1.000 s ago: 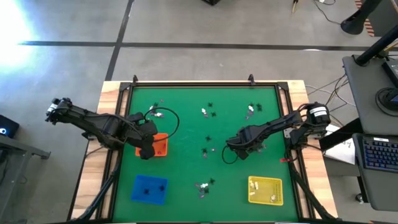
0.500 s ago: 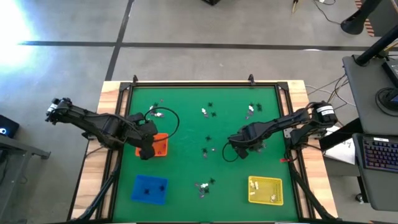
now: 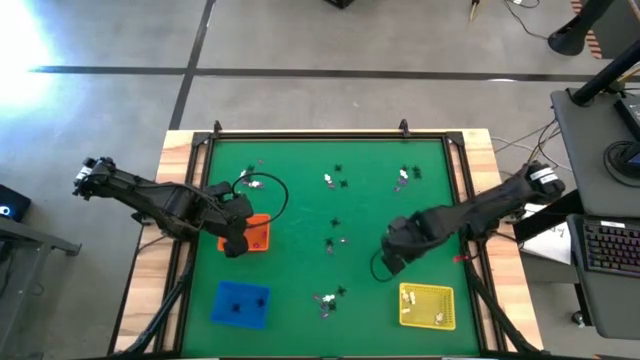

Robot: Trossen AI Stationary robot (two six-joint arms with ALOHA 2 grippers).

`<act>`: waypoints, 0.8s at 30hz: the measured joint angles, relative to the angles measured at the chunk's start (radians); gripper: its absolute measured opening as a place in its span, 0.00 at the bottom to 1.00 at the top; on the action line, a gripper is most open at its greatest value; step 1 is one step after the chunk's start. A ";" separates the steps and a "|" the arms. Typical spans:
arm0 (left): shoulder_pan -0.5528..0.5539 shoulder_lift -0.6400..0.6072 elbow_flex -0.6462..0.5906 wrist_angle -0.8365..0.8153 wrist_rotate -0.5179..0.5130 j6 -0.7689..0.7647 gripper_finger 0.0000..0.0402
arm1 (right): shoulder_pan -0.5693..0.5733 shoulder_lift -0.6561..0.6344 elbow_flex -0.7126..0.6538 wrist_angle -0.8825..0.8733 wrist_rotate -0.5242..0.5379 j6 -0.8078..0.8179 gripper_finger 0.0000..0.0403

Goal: Sort Halloween decoration
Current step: Put the white skeleton toy into the yellow bin

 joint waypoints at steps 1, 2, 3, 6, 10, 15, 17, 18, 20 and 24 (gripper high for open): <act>0.000 0.000 0.000 0.000 0.000 0.000 0.22 | 0.028 -0.005 0.000 0.003 -0.001 0.035 0.04; 0.000 0.000 0.000 0.000 0.000 0.000 0.22 | 0.056 -0.009 0.000 0.006 -0.001 0.074 0.04; 0.000 0.000 0.000 0.001 0.000 0.000 0.22 | 0.085 -0.012 0.000 0.008 -0.002 0.111 0.04; 0.000 0.000 0.000 0.002 0.000 0.002 0.22 | 0.169 -0.016 0.000 0.025 -0.024 0.220 0.04; 0.000 0.000 0.000 0.002 0.000 0.002 0.22 | 0.271 -0.014 0.000 0.102 -0.026 0.326 0.04; 0.000 0.000 0.000 0.005 -0.001 0.003 0.22 | 0.357 -0.014 0.000 0.188 -0.025 0.409 0.05; 0.000 0.000 0.000 0.005 -0.001 0.003 0.22 | 0.376 -0.013 0.000 0.186 -0.024 0.446 0.05; 0.000 0.000 0.000 0.005 -0.001 0.003 0.22 | 0.384 -0.013 0.000 0.185 -0.023 0.462 0.05; 0.000 0.000 0.000 0.006 -0.001 0.003 0.22 | 0.397 -0.013 0.000 0.186 -0.023 0.477 0.05; 0.000 0.000 0.000 0.006 -0.001 0.003 0.22 | 0.416 -0.013 -0.006 0.188 -0.019 0.449 0.05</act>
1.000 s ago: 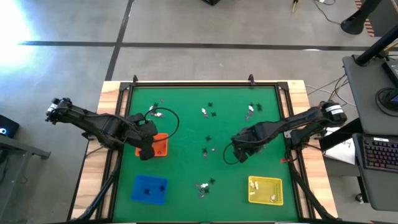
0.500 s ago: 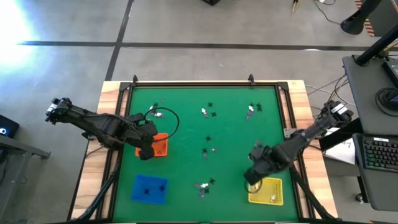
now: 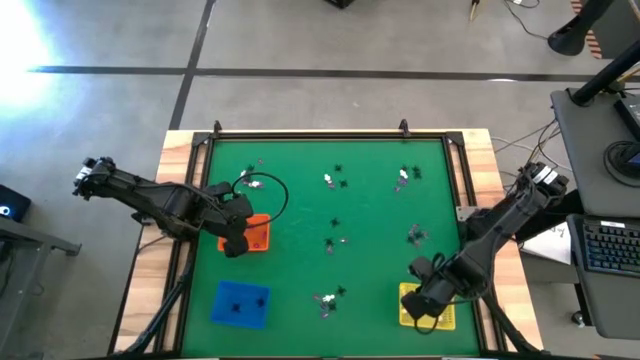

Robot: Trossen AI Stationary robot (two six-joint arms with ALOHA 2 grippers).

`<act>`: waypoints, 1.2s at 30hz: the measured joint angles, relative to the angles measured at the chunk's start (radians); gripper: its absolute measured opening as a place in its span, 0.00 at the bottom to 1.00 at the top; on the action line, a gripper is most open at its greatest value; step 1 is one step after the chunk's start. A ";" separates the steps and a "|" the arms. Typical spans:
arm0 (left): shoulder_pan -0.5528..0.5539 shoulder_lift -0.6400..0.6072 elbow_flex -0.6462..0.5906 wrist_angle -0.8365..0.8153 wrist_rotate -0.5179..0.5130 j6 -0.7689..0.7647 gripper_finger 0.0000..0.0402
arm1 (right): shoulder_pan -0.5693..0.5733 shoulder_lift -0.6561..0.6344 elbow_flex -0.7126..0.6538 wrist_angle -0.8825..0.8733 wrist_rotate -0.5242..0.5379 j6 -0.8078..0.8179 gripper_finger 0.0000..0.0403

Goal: Sort Halloween decoration
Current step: Put the white skeleton toy into the yellow bin, then put the violet witch hat toy into the orange bin

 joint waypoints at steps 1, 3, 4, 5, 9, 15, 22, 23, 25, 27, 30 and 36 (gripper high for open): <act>0.000 0.000 0.000 0.000 0.000 0.000 0.22 | 0.001 0.000 -0.002 -0.001 0.002 -0.009 0.05; 0.000 0.000 0.000 0.000 0.000 0.000 0.22 | -0.001 0.000 -0.006 -0.002 0.004 -0.013 0.05; 0.000 0.000 0.000 0.000 0.000 0.000 0.22 | -0.001 0.000 -0.008 -0.002 0.004 -0.013 0.06; 0.000 0.000 0.000 0.000 0.000 0.000 0.22 | -0.002 0.000 -0.010 -0.003 0.006 -0.014 0.07; 0.000 0.000 0.000 0.000 0.000 0.000 0.22 | -0.001 0.000 -0.018 -0.010 0.006 -0.016 0.16; 0.000 0.000 0.000 0.001 0.000 0.001 0.22 | -0.001 0.000 -0.019 -0.007 0.045 -0.015 0.27; 0.000 0.000 0.000 0.005 0.000 0.007 0.22 | -0.002 0.000 -0.019 -0.007 0.091 -0.021 0.30; 0.000 0.000 0.000 0.008 0.000 0.007 0.22 | -0.002 0.000 -0.019 -0.007 0.093 -0.021 0.30; 0.000 0.000 0.000 0.018 -0.001 0.007 0.22 | -0.002 0.000 -0.019 -0.007 0.115 -0.021 0.30; 0.000 0.003 0.000 0.035 -0.001 0.007 0.22 | -0.004 0.000 -0.019 -0.007 0.156 -0.021 0.29; 0.000 0.017 0.000 0.089 -0.005 0.007 0.22 | -0.005 0.000 -0.019 -0.007 0.212 -0.022 0.28; 0.001 0.080 0.000 0.209 -0.011 0.007 0.22 | -0.044 0.000 -0.020 -0.008 0.274 -0.082 0.27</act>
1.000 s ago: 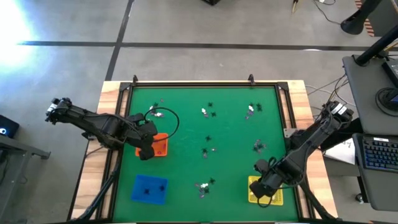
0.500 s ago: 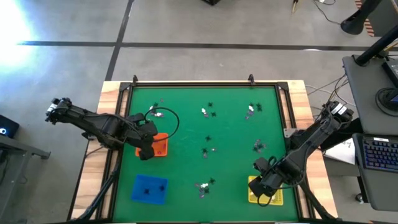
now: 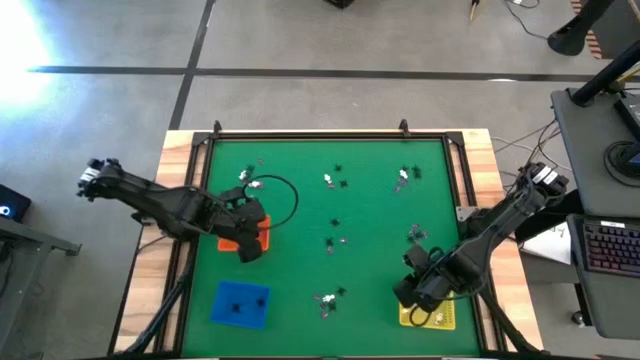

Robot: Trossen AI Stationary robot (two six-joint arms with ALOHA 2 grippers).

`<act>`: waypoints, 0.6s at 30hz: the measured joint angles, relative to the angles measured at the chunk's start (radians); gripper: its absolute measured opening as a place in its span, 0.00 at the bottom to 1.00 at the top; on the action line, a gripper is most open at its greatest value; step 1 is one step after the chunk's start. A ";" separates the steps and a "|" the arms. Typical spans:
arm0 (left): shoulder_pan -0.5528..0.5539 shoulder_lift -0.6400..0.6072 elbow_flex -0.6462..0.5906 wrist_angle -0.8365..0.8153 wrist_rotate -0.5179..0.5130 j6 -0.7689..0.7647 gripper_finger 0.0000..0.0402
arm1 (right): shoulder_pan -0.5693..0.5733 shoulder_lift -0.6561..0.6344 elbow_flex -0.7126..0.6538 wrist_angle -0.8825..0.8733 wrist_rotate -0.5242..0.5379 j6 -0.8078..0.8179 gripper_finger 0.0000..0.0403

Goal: Sort Halloween decoration
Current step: Put the violet witch hat toy into the orange bin

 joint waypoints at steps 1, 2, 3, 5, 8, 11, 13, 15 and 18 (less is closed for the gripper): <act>0.000 0.016 0.000 0.023 -0.001 0.000 0.22 | -0.011 0.000 0.000 -0.001 0.019 -0.009 0.27; 0.001 0.031 0.000 0.043 -0.003 0.000 0.22 | -0.023 0.000 0.000 -0.003 0.035 -0.019 0.27; 0.001 0.047 0.000 0.058 -0.013 0.000 0.22 | -0.035 0.000 0.000 -0.004 0.048 -0.021 0.27; 0.004 0.079 0.000 0.090 -0.028 -0.005 0.22 | -0.057 0.000 0.000 -0.022 0.055 -0.022 0.27; 0.021 0.122 0.000 0.155 -0.031 -0.001 0.22 | -0.079 0.000 -0.001 -0.069 0.055 -0.022 0.27; 0.064 0.156 0.002 0.212 0.013 0.024 0.22 | -0.092 0.000 -0.001 -0.130 0.054 -0.019 0.28; 0.113 0.183 0.022 0.218 0.075 0.041 0.22 | -0.102 -0.001 -0.001 -0.178 0.052 0.001 0.28; 0.166 0.222 0.038 0.221 0.140 0.069 0.23 | -0.114 -0.001 -0.001 -0.228 0.047 0.029 0.29; 0.238 0.296 0.060 0.226 0.238 0.133 0.27 | -0.128 -0.001 -0.001 -0.293 0.040 0.043 0.31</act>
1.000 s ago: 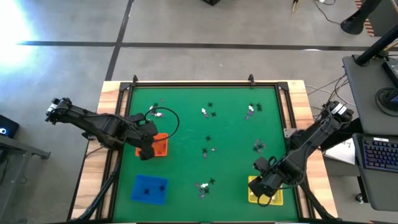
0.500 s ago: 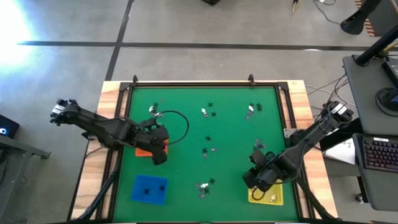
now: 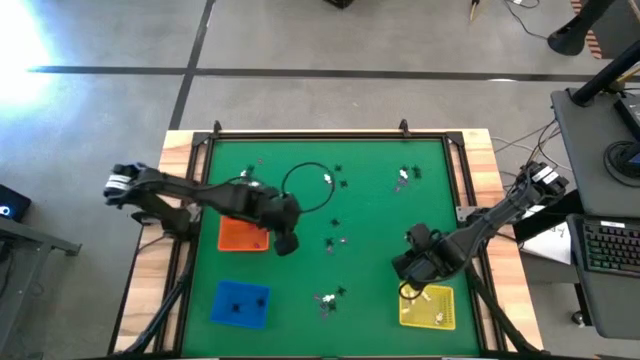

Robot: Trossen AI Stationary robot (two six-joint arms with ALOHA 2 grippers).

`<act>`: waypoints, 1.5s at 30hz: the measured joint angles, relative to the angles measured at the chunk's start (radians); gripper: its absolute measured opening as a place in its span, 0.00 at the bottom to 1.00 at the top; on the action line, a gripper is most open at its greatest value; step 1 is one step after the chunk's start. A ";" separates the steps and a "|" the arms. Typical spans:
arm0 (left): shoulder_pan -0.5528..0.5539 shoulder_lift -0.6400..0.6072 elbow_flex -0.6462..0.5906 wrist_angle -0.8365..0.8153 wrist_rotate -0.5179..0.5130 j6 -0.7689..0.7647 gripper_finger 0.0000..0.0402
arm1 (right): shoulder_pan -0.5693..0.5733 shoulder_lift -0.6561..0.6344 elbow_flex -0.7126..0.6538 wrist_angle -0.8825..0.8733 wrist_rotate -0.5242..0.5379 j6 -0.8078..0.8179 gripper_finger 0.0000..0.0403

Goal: Sort Halloween decoration
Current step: Put the violet witch hat toy into the orange bin

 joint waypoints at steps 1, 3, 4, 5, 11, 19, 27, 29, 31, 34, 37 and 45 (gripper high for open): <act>0.020 0.027 0.010 0.009 0.041 0.029 0.28 | -0.004 -0.002 0.000 -0.017 -0.001 0.000 0.32; 0.042 0.082 0.041 0.029 0.090 0.113 0.31 | -0.010 -0.008 0.000 -0.036 -0.003 -0.003 0.33; 0.046 0.110 0.064 0.043 0.093 0.154 0.32 | -0.012 -0.014 0.000 -0.038 -0.003 -0.015 0.33; 0.048 0.135 0.087 0.057 0.094 0.191 0.33 | -0.012 -0.019 0.000 -0.041 -0.003 -0.022 0.33; 0.052 0.290 0.235 0.094 0.123 0.353 0.34 | -0.015 -0.066 0.000 -0.047 -0.002 -0.037 0.33; 0.059 0.467 0.384 0.113 0.138 0.426 0.34 | -0.015 -0.093 0.000 -0.070 0.032 -0.038 0.33; 0.060 0.573 0.425 0.118 0.159 0.435 0.34 | -0.015 -0.098 0.000 -0.077 0.032 -0.039 0.33; 0.060 0.582 0.425 0.132 0.175 0.435 0.34 | -0.015 -0.098 0.000 -0.077 0.032 -0.038 0.33; 0.060 0.590 0.423 0.156 0.195 0.435 0.34 | -0.015 -0.098 0.000 -0.078 0.032 -0.036 0.33; 0.060 0.611 0.422 0.190 0.213 0.435 0.34 | -0.015 -0.098 0.000 -0.076 0.031 -0.032 0.33; 0.061 0.626 0.421 0.205 0.213 0.432 0.34 | -0.015 -0.098 0.000 -0.072 0.030 -0.013 0.33; 0.083 0.650 0.420 0.246 0.211 0.411 0.34 | -0.015 -0.098 0.010 -0.060 0.023 0.003 0.33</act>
